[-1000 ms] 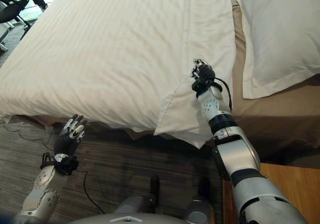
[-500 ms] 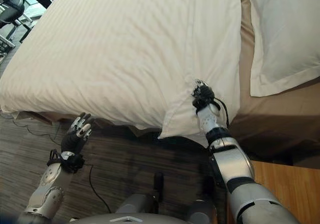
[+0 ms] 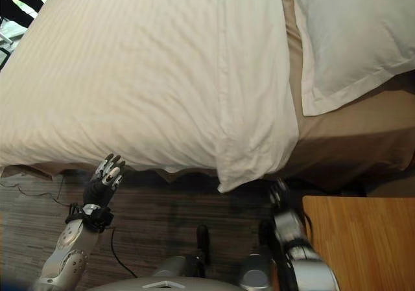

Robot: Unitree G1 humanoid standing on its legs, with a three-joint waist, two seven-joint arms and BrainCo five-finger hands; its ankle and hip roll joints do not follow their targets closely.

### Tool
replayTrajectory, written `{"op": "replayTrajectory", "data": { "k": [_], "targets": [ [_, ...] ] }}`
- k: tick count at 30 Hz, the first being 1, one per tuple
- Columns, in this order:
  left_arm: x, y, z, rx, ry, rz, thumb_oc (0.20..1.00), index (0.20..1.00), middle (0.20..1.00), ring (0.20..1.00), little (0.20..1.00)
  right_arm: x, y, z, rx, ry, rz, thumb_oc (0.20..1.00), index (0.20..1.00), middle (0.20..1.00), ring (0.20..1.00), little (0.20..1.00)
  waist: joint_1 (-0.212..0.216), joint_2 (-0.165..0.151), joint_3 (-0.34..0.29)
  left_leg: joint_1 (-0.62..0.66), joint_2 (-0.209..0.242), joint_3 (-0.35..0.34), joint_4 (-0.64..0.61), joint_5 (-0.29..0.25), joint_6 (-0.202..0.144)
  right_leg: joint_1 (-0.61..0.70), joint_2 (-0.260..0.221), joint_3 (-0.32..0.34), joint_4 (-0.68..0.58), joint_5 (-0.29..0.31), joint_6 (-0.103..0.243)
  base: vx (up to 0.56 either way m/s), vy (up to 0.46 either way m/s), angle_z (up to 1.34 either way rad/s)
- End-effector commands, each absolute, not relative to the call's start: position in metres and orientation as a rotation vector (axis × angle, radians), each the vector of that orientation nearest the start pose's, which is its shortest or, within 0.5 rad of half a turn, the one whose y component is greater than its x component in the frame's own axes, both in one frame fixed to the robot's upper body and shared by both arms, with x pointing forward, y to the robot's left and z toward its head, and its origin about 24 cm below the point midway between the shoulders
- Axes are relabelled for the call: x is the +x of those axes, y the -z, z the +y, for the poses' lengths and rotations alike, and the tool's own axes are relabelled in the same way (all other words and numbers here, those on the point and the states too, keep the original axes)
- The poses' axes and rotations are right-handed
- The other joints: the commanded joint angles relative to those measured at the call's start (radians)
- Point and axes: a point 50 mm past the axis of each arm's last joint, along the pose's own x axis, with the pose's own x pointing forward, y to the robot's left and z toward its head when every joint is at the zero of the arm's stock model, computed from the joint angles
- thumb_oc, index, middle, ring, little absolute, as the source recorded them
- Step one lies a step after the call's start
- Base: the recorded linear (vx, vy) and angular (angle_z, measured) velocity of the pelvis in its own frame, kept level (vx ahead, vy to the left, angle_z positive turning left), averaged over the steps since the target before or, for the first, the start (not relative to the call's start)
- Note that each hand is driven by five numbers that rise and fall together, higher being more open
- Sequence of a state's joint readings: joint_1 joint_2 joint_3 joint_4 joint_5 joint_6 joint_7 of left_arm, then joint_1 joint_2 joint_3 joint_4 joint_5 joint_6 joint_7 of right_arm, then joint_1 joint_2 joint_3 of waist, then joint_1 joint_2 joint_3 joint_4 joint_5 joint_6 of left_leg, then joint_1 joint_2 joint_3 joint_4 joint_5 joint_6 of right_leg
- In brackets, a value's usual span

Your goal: Making the bed.

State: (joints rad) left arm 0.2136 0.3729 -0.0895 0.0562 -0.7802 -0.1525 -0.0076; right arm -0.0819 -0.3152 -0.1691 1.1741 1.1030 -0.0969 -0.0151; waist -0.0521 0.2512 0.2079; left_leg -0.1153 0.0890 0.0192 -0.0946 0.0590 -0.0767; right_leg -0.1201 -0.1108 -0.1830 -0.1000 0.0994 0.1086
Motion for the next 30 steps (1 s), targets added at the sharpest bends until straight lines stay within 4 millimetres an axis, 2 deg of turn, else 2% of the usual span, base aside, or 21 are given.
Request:
{"op": "replayTrajectory", "data": {
  "k": [1, 3, 5, 7, 8, 10, 11, 12, 13, 14, 15, 16, 18, 20, 21, 22, 23, 26, 27, 29, 30],
  "targets": [
    [0.218, -0.027, 0.234, -0.404, -0.114, -0.016, 1.0, 1.0, 1.0, 1.0, 1.0, 0.168, 0.116, -0.289, 0.819, 0.857, 0.577, 0.2, 0.2, 0.2, 0.2, 0.2, -0.029, -0.046, 0.038, 0.077, -0.016, 0.041, 0.007, -0.008, -0.019, 0.047, -0.016, 0.095, 0.024, -0.082, 0.0, 0.03, 0.001, -0.16],
    [0.217, -0.028, 0.24, -0.401, -0.142, -0.023, 1.0, 1.0, 1.0, 1.0, 1.0, 0.166, 0.104, -0.313, 0.833, 0.934, 0.457, 0.2, 0.2, 0.2, 0.2, 0.2, -0.048, -0.06, 0.035, 0.085, -0.013, 0.046, 0.007, -0.015, -0.019, 0.052, -0.016, 0.099, 0.022, -0.084, 0.001, 0.02, 0.005, -0.19],
    [0.216, -0.028, 0.241, -0.399, -0.15, -0.028, 1.0, 1.0, 1.0, 1.0, 1.0, 0.172, 0.093, -0.323, 0.833, 0.936, 0.379, 0.2, 0.2, 0.2, 0.2, 0.2, -0.054, -0.065, 0.035, 0.088, -0.013, 0.047, 0.007, -0.017, -0.018, 0.054, -0.014, 0.103, 0.023, -0.083, 0.002, 0.01, 0.004, -0.06],
    [0.215, -0.028, 0.244, -0.398, -0.169, -0.03, 1.0, 1.0, 1.0, 1.0, 1.0, 0.187, 0.066, -0.333, 0.809, 0.89, 0.209, 0.2, 0.2, 0.2, 0.2, 0.2, -0.065, -0.078, 0.035, 0.095, -0.011, 0.051, 0.007, -0.022, -0.016, 0.057, -0.014, 0.105, 0.024, -0.082, 0.002, 0.0, 0.005, -0.03],
    [0.214, -0.028, 0.245, -0.393, -0.182, -0.03, 1.0, 1.0, 1.0, 1.0, 1.0, 0.201, 0.041, -0.336, 0.775, 0.83, 0.079, 0.2, 0.2, 0.2, 0.2, 0.2, -0.073, -0.086, 0.032, 0.1, -0.008, 0.054, 0.007, -0.026, -0.015, 0.06, -0.013, 0.11, 0.024, -0.08, 0.002, 0.0, 0.0, 0.0],
    [0.213, -0.027, 0.249, -0.373, -0.203, -0.028, 1.0, 1.0, 1.0, 1.0, 1.0, 0.216, 0.001, -0.333, 0.714, 0.737, -0.095, 0.2, 0.2, 0.2, 0.2, 0.2, -0.08, -0.099, 0.019, 0.111, -0.004, 0.06, 0.007, -0.032, -0.012, 0.068, -0.01, 0.114, 0.025, -0.079, 0.002, 0.0, 0.0, 0.0],
    [0.213, -0.027, 0.249, -0.372, -0.203, -0.027, 1.0, 1.0, 1.0, 1.0, 1.0, 0.215, 0.001, -0.332, 0.712, 0.739, -0.092, 0.2, 0.2, 0.2, 0.2, 0.2, -0.079, -0.1, 0.019, 0.112, -0.004, 0.06, 0.007, -0.033, -0.012, 0.069, -0.01, 0.114, 0.025, -0.079, 0.002, 0.0, 0.0, 0.0],
    [0.213, -0.027, 0.25, -0.36, -0.213, -0.026, 1.0, 1.0, 1.0, 1.0, 1.0, 0.22, -0.026, -0.329, 0.62, 0.671, -0.187, 0.2, 0.2, 0.2, 0.2, 0.2, -0.081, -0.11, 0.008, 0.12, -0.002, 0.062, 0.007, -0.036, -0.01, 0.076, -0.008, 0.114, 0.025, -0.08, 0.002, 0.03, 0.007, 0.03],
    [0.213, -0.028, 0.25, -0.353, -0.211, -0.028, 1.0, 1.0, 1.0, 1.0, 1.0, 0.222, -0.035, -0.327, 0.58, 0.646, -0.219, 0.2, 0.2, 0.2, 0.2, 0.2, -0.082, -0.115, 0.0, 0.125, -0.001, 0.062, 0.007, -0.039, -0.009, 0.081, -0.008, 0.114, 0.025, -0.081, 0.003, 0.03, 0.008, 0.06],
    [0.213, -0.028, 0.25, -0.352, -0.211, -0.028, 1.0, 1.0, 1.0, 1.0, 1.0, 0.222, -0.035, -0.327, 0.579, 0.647, -0.218, 0.2, 0.2, 0.2, 0.2, 0.2, -0.082, -0.116, 0.001, 0.125, -0.001, 0.063, 0.007, -0.04, -0.008, 0.082, -0.008, 0.114, 0.025, -0.081, 0.003, 0.04, 0.006, 0.06],
    [0.213, -0.028, 0.25, -0.339, -0.21, -0.026, 1.0, 1.0, 1.0, 1.0, 1.0, 0.225, -0.048, -0.322, 0.508, 0.604, -0.253, 0.2, 0.2, 0.2, 0.2, 0.2, -0.081, -0.126, -0.015, 0.136, 0.0, 0.063, 0.007, -0.044, -0.007, 0.093, -0.008, 0.115, 0.024, -0.082, 0.003, 0.03, 0.003, 0.05],
    [0.213, -0.028, 0.25, -0.339, -0.21, -0.026, 1.0, 1.0, 1.0, 1.0, 1.0, 0.225, -0.048, -0.322, 0.508, 0.604, -0.252, 0.2, 0.2, 0.2, 0.2, 0.2, -0.081, -0.127, -0.015, 0.136, 0.0, 0.063, 0.007, -0.044, -0.007, 0.094, -0.008, 0.115, 0.024, -0.082, 0.003, 0.03, 0.01, 0.03],
    [0.212, -0.029, 0.252, -0.331, -0.214, -0.036, 1.0, 1.0, 1.0, 1.0, 1.0, 0.228, -0.065, -0.309, 0.386, 0.505, -0.284, 0.2, 0.2, 0.2, 0.2, 0.2, -0.08, -0.145, -0.037, 0.151, 0.003, 0.065, 0.007, -0.05, -0.004, 0.106, -0.005, 0.116, 0.022, -0.082, 0.003, 0.0, 0.0, 0.0],
    [0.212, -0.029, 0.253, -0.326, -0.216, -0.036, 1.0, 1.0, 1.0, 1.0, 1.0, 0.229, -0.069, -0.302, 0.334, 0.456, -0.278, 0.2, 0.2, 0.2, 0.2, 0.2, -0.079, -0.152, -0.042, 0.156, 0.003, 0.067, 0.007, -0.051, -0.004, 0.112, -0.005, 0.117, 0.022, -0.081, 0.004, 0.02, 0.002, -0.04],
    [0.21, -0.029, 0.254, -0.316, -0.211, -0.038, 1.0, 1.0, 1.0, 1.0, 1.0, 0.229, -0.071, -0.29, 0.249, 0.37, -0.256, 1.0, 1.0, 1.0, 1.0, 1.0, -0.075, -0.165, -0.054, 0.164, 0.004, 0.068, 0.007, -0.053, -0.001, 0.119, -0.003, 0.117, 0.022, -0.081, 0.006, 0.01, 0.004, -0.07],
    [0.21, -0.029, 0.254, -0.316, -0.211, -0.037, 1.0, 1.0, 1.0, 1.0, 1.0, 0.229, -0.071, -0.29, 0.249, 0.37, -0.255, 1.0, 1.0, 1.0, 1.0, 1.0, -0.075, -0.165, -0.055, 0.165, 0.004, 0.068, 0.007, -0.053, -0.001, 0.12, -0.003, 0.117, 0.022, -0.081, 0.006, 0.0, 0.02, -0.06],
    [0.21, -0.027, 0.252, -0.314, -0.201, -0.032, 1.0, 1.0, 1.0, 1.0, 1.0, 0.233, -0.065, -0.27, 0.23, 0.245, -0.205, 1.0, 1.0, 1.0, 1.0, 1.0, -0.07, -0.179, -0.068, 0.175, 0.003, 0.069, 0.007, -0.055, 0.0, 0.127, -0.005, 0.117, 0.025, -0.081, 0.008, 0.0, 0.021, -0.05],
    [0.21, -0.026, 0.251, -0.314, -0.203, -0.027, 1.0, 1.0, 1.0, 1.0, 1.0, 0.231, -0.064, -0.254, 0.152, 0.139, -0.166, 1.0, 1.0, 1.0, 1.0, 1.0, -0.064, -0.192, -0.075, 0.19, -0.001, 0.064, 0.007, -0.062, 0.008, 0.13, -0.007, 0.127, 0.046, -0.089, 0.011, -0.01, 0.036, -0.05],
    [0.209, -0.024, 0.251, -0.314, -0.209, -0.026, 1.0, 1.0, 1.0, 1.0, 1.0, 0.233, -0.07, -0.242, 0.04, 0.031, -0.165, 1.0, 1.0, 1.0, 1.0, 1.0, -0.054, -0.201, -0.071, 0.206, -0.006, 0.061, 0.011, -0.072, 0.019, 0.111, -0.012, 0.134, 0.117, -0.097, 0.02, -0.09, 0.061, -0.14],
    [0.209, -0.026, 0.25, -0.304, -0.202, -0.033, 1.0, 1.0, 1.0, 1.0, 1.0, 0.236, -0.074, -0.236, 0.034, 0.005, -0.184, 1.0, 1.0, 1.0, 1.0, 1.0, -0.048, -0.201, -0.06, 0.212, -0.002, 0.068, 0.014, -0.071, 0.028, 0.061, -0.005, 0.142, 0.209, -0.095, 0.034, -0.11, 0.045, -0.32],
    [0.211, -0.025, 0.249, -0.293, -0.194, -0.031, 1.0, 1.0, 1.0, 1.0, 1.0, 0.237, -0.074, -0.23, 0.059, -0.014, -0.191, 1.0, 1.0, 1.0, 1.0, 1.0, -0.054, -0.198, -0.049, 0.211, 0.001, 0.065, 0.017, -0.071, 0.034, 0.026, 0.006, 0.175, 0.281, -0.097, 0.055, -0.13, 0.014, -0.36]
  ]
}}
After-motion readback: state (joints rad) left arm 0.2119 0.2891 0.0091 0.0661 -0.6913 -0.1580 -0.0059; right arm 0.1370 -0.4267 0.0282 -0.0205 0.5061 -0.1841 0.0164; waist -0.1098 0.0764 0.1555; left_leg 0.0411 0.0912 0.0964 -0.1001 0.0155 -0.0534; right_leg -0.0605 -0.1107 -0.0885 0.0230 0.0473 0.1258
